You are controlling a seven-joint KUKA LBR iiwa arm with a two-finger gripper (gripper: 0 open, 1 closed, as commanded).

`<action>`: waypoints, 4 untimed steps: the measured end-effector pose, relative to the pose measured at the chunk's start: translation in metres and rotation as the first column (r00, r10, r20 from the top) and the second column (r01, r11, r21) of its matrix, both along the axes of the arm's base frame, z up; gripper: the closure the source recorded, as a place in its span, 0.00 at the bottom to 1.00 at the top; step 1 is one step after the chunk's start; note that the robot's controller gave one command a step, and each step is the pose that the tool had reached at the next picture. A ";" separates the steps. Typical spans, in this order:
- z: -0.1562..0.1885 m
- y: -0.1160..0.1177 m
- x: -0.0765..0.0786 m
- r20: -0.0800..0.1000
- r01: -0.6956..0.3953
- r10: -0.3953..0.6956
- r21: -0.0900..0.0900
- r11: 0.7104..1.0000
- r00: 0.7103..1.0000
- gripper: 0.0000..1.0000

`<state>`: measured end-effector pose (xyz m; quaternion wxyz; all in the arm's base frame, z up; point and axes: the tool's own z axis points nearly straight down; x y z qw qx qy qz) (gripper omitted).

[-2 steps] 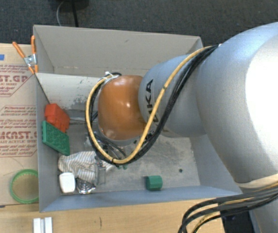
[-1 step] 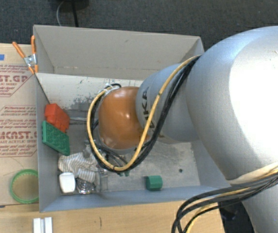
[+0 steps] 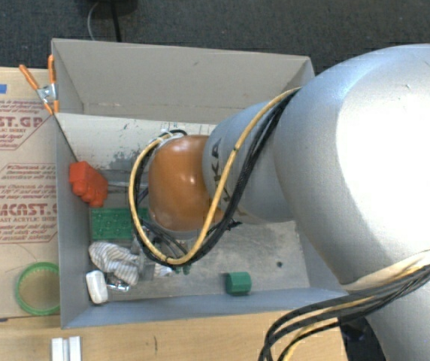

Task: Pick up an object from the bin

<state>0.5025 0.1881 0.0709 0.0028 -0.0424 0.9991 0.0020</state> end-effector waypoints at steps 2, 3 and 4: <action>0.000 0.000 0.000 0.000 0.000 0.000 0.000 1.000 1.000 1.00; 0.003 0.000 -0.001 -0.002 0.001 -0.001 0.000 1.000 1.000 1.00; 0.015 -0.001 -0.002 -0.005 0.000 0.000 -0.001 1.000 1.000 1.00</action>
Offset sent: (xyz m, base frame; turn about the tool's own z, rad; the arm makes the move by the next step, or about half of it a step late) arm 0.0002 -0.0001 0.0006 0.0000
